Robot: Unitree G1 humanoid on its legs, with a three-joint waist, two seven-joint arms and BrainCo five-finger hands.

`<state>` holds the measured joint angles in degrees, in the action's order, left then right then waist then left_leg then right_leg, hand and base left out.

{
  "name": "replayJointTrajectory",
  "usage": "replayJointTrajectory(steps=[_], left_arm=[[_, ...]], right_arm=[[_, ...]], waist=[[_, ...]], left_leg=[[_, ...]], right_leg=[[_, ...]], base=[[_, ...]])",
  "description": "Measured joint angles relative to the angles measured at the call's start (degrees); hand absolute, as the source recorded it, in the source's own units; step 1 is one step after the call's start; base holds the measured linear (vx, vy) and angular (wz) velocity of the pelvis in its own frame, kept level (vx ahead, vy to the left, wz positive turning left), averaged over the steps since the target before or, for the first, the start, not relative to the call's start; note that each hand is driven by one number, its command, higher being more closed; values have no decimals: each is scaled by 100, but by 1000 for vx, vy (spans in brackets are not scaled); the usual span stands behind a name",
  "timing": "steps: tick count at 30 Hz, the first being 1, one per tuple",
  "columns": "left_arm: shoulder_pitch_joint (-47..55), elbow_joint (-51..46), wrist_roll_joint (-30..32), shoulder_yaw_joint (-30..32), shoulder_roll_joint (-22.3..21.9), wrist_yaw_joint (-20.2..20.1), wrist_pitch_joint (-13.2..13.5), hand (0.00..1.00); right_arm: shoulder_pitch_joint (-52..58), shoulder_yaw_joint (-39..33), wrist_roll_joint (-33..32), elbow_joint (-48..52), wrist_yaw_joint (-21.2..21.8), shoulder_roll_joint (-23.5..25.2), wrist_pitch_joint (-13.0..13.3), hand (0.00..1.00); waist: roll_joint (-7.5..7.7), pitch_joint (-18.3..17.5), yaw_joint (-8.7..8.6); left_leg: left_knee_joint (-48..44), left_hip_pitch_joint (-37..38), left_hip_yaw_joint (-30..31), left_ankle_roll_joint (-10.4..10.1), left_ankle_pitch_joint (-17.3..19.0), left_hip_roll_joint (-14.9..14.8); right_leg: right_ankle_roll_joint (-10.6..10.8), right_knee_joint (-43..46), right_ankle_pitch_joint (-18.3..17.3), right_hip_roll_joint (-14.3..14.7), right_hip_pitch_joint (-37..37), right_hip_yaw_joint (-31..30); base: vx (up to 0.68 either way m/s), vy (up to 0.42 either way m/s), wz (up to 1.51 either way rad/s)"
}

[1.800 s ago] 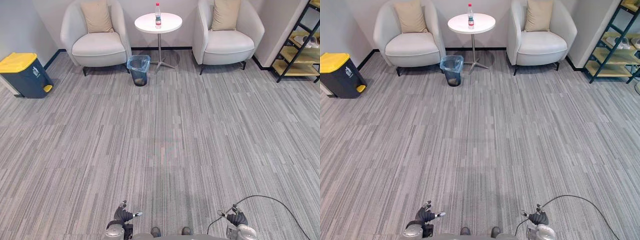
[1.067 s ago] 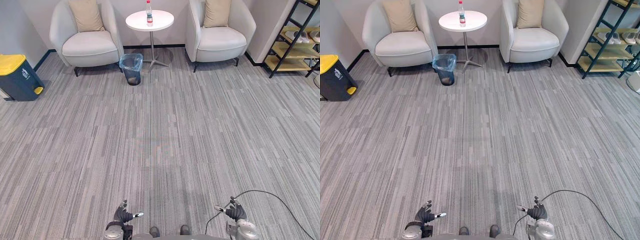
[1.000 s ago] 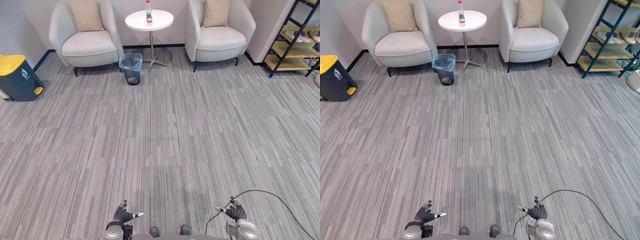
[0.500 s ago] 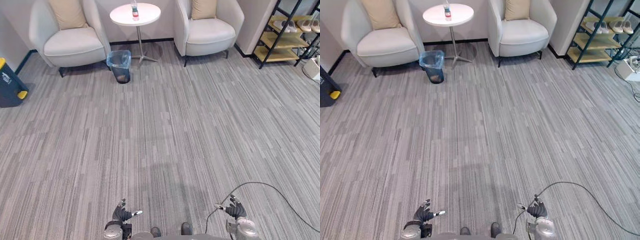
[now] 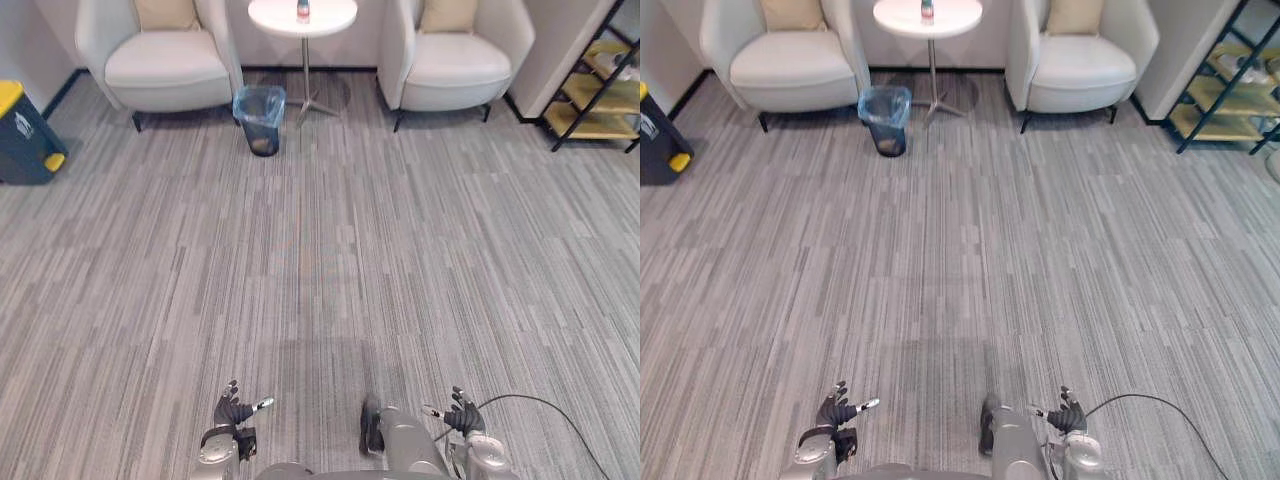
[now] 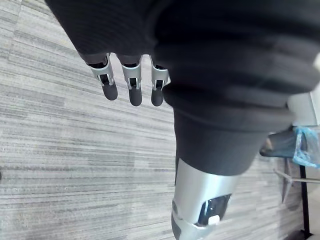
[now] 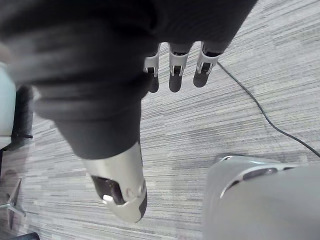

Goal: Gather rubbish on tea table into small bin, then transfer packed bag to large trash can.

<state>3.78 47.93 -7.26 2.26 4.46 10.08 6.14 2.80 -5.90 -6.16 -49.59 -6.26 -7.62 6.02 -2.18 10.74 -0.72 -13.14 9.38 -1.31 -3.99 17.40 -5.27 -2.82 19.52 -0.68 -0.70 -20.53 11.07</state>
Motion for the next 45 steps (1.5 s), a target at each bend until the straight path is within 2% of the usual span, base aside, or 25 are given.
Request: replayJointTrajectory(steps=[2,3,7,9,12,13,14,15,17,19,21,22,23,24,25,27,31,34,35,36,37,39,41,43,45], left_arm=[[-69,0,-3,29,-88,0,10,0],[-47,-2,-2,56,-136,-1,13,0],[7,-21,8,57,-153,-14,44,0],[-8,-38,8,68,-149,-10,46,0],[17,-38,8,67,-175,-6,41,0],[-7,-41,7,66,-205,-5,43,0],[2,-52,7,63,-235,-6,45,0],[21,-51,8,63,-251,-5,47,0],[139,5,7,73,-204,0,49,0],[166,3,5,84,-178,-1,56,0],[78,7,6,57,-197,-8,54,0],[64,10,6,53,-193,-5,53,0],[61,11,6,45,-169,-2,47,0],[62,15,6,-5,-138,-2,35,0],[65,14,6,-22,-125,0,36,0],[110,14,5,-64,-69,0,36,0],[-102,18,6,-56,-64,0,40,0],[-157,113,5,-62,-23,0,55,0],[-144,159,3,-68,20,-5,57,0],[-142,234,4,-65,13,-4,55,0],[-109,347,5,-55,-36,-1,50,0],[-52,388,5,-43,-124,-4,50,0],[-27,376,4,114,-273,-12,42,0],[-5,341,4,126,-298,-17,36,0],[-6,209,3,121,-304,-21,35,0]], right_arm=[[-20,19,-20,39,-5,19,18,0],[18,72,-59,48,-6,41,20,0],[-14,238,-235,97,-22,36,61,0],[-178,218,-284,92,-33,30,60,0],[-259,139,-286,54,-38,46,51,0],[-266,128,-283,46,-75,36,37,0],[-280,126,-282,44,-120,29,37,0],[-285,133,-281,40,-127,10,37,0],[-316,206,-277,-79,-127,43,24,0],[-272,250,-266,-82,-123,118,22,0],[-239,234,-256,-81,-122,109,21,0],[-211,235,-224,-94,-120,121,21,0],[-175,237,-218,-104,-110,155,21,0],[-150,238,-218,-135,-96,179,18,0],[-123,238,-218,-136,-91,188,16,0],[-98,245,-214,-138,-81,206,17,0],[-137,240,-216,-212,-79,141,15,0],[-54,237,-218,-334,-80,153,10,0],[39,237,-219,-334,-80,166,14,0],[117,226,-226,-344,-81,159,12,0],[111,175,-225,-345,-84,128,11,0],[87,117,-227,-295,-83,118,45,0],[155,145,-250,-292,-84,208,38,0],[185,141,-360,-274,-88,307,43,0],[165,120,-473,-232,-96,345,44,0]], waist=[[-108,49,-23],[-121,69,8],[-82,132,167],[-116,181,239],[-121,318,418],[-29,382,468],[-76,354,482],[-132,329,481],[-190,211,499],[76,136,553],[140,109,622],[167,106,594],[228,111,593],[240,122,558],[227,124,514],[195,122,390],[54,203,148],[135,171,123],[272,108,110],[305,84,69],[233,10,17],[40,-85,9],[-101,-23,18],[-55,36,108],[80,70,180]], left_leg=[[-1689,-573,128,-194,-273,-205],[-2930,-986,117,-189,-781,-399],[-4992,-2028,-560,113,-565,-1008],[-4651,-2635,-694,221,-462,-871],[-2908,-2910,-862,210,-415,-499],[-1888,-2936,-837,80,-546,-233],[-776,-2867,-807,-152,-844,-39],[-346,-2866,-812,-144,-999,-22],[-399,-2867,-852,421,-1657,31],[-771,-2886,-1021,661,-1404,245],[-762,-2712,-1085,731,-1130,410],[-672,-2519,-1108,751,-1043,489],[-547,-2174,-1101,794,-883,639],[-446,-1791,-1065,824,-728,735],[-391,-1565,-1041,859,-670,763],[-52,-807,-930,948,-587,798],[347,-172,-609,947,-587,525],[554,311,-374,667,-464,341],[542,512,-253,338,-260,352],[535,615,-137,223,-166,322],[385,641,15,174,-146,188],[-603,192,133,106,-173,-122],[-2973,-779,255,-335,-788,-611],[-4444,-1337,-92,-228,-714,-955],[-4724,-1895,-435,-52,-601,-960]], right_leg=[[-106,-340,-172,166,594,199],[-165,-723,-205,286,1144,245],[-292,-1541,-301,517,2349,139],[-285,-1756,-396,489,2615,-33],[-126,-1790,-495,312,2888,-249],[-44,-1787,-620,189,2979,-320],[77,-1798,-763,109,3043,-371],[134,-1794,-843,120,3055,-406],[361,-1715,-1274,27,3275,-627],[498,-1437,-1500,-257,3327,-728],[600,-258,-1584,-443,2865,-917],[873,578,-1547,-538,2568,-1037],[1555,1796,-1367,-640,2164,-1194],[1667,2851,-1348,-670,1836,-1218],[1593,3244,-1382,-717,1698,-1151],[1012,3611,-1692,-817,1167,-538],[601,2054,-1753,-553,336,62],[583,-351,-566,-367,245,13],[509,-641,42,-404,203,-133],[394,-427,469,-406,194,-180],[269,31,396,-387,98,-106],[108,-87,164,-136,257,96],[-96,-662,-1,265,1059,297],[-243,-1046,-109,483,1788,289],[-280,-1283,-224,489,2268,224]], base=[[476,-269,34],[436,-221,34],[345,-160,-2],[281,-16,-31],[295,86,-44],[355,164,-24],[435,212,-23],[468,260,-29],[486,279,-35],[495,197,-25],[506,211,-6],[486,216,5],[607,218,11],[518,140,14],[533,110,20],[513,59,25],[493,-63,53],[550,-199,54],[562,-275,56],[673,-346,65],[550,-297,51],[522,-304,28],[563,-324,20],[465,-238,-4],[345,-178,-15]])
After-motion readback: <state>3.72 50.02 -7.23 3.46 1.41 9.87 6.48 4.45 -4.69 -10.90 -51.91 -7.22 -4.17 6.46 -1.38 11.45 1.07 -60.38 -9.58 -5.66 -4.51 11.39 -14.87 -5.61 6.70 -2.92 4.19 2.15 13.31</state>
